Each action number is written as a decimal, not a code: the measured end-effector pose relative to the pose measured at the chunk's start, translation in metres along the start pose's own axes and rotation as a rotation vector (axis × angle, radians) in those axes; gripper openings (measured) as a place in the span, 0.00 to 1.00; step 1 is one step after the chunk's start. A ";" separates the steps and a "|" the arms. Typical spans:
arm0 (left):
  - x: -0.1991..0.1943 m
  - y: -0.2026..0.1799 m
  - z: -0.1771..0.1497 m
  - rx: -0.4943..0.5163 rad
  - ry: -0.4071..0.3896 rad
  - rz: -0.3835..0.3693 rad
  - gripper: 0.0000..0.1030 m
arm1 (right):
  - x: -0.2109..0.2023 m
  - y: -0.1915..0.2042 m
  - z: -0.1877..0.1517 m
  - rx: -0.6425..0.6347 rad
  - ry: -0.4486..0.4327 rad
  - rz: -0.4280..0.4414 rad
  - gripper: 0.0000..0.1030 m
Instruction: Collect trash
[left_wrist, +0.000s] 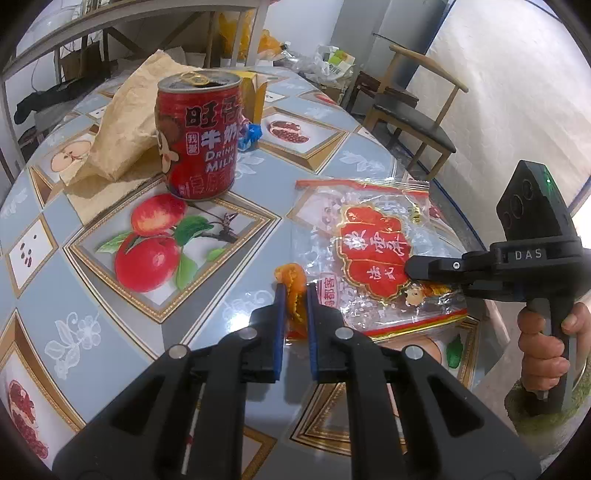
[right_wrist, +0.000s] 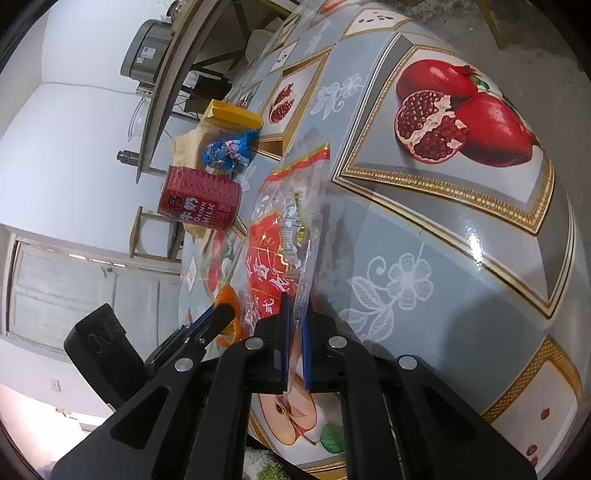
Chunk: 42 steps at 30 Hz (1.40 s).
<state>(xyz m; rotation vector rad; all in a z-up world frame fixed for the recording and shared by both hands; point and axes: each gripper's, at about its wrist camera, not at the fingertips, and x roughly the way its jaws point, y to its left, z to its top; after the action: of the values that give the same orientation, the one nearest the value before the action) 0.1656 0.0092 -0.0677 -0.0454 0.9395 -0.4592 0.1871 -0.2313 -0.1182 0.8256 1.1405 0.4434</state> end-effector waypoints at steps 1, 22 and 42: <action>-0.001 -0.001 0.000 0.004 -0.003 0.002 0.09 | 0.000 0.001 0.000 -0.007 -0.004 -0.006 0.05; -0.018 -0.002 -0.002 0.042 -0.047 0.097 0.09 | -0.027 0.018 -0.007 -0.125 -0.091 -0.112 0.05; -0.036 -0.013 -0.004 0.055 -0.077 0.129 0.09 | -0.059 0.016 -0.013 -0.131 -0.151 -0.089 0.04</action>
<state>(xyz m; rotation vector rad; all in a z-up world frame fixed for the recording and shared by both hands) 0.1402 0.0127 -0.0397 0.0469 0.8480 -0.3610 0.1541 -0.2573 -0.0723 0.6793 0.9933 0.3714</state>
